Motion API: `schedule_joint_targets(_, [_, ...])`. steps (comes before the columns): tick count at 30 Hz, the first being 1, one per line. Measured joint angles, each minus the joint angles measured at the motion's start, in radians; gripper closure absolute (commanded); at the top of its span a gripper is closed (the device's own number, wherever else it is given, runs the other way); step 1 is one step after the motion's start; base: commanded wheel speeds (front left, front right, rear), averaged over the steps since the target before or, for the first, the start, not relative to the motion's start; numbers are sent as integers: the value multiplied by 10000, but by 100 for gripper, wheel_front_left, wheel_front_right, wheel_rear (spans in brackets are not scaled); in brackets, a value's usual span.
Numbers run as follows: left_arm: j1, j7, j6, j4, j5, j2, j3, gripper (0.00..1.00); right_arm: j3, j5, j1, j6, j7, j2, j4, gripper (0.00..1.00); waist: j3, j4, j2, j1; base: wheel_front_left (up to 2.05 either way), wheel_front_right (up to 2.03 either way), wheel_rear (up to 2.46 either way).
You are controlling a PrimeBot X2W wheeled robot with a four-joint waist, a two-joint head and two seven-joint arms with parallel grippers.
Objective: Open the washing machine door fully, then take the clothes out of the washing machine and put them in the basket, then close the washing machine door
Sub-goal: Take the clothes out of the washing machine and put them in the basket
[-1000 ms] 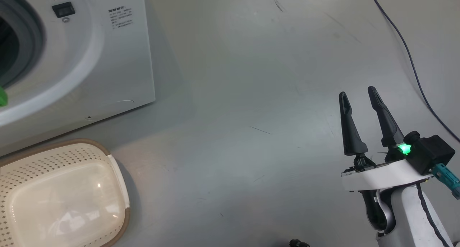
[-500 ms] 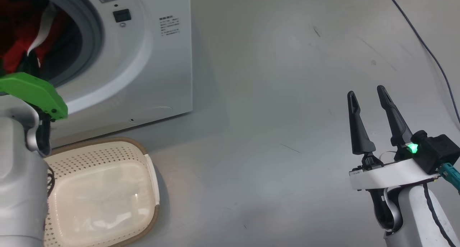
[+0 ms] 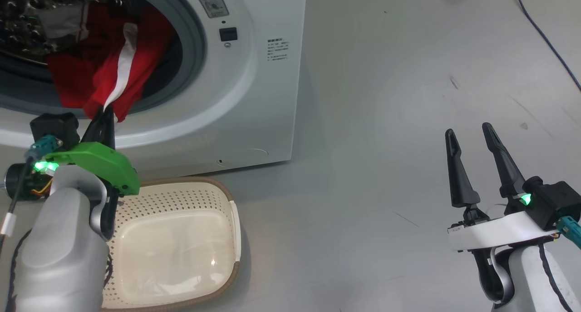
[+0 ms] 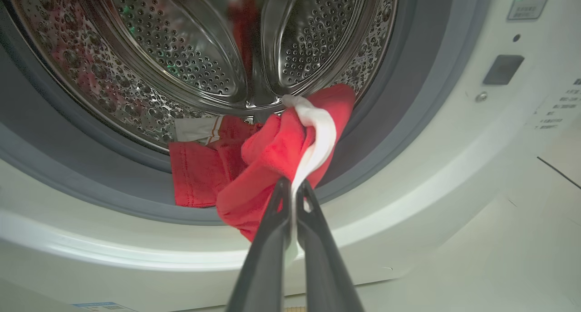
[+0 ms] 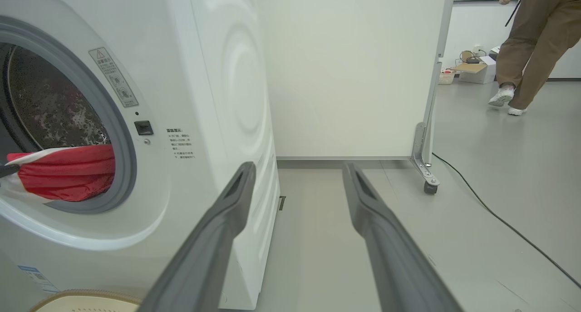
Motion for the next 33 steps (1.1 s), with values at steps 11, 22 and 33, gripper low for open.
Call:
schedule_joint_targets(11, [1008,-1037,-15,-652,115,-219,-639,100,25,-42,227,-2,0,-46,19,0,-633,774,0,0,0,0,0])
schedule_joint_targets(22, [1373,-1244,-42,-2238,286,-219,-901,100,33,-42,415,-2,0,-61,19,0,-979,1156,0,0,0,0,0])
schedule_joint_targets(33, [1529,-1244,-42,-4707,585,-242,-399,100,151,-40,573,-2,0,-61,19,0,-1188,1287,0,0,0,0,0])
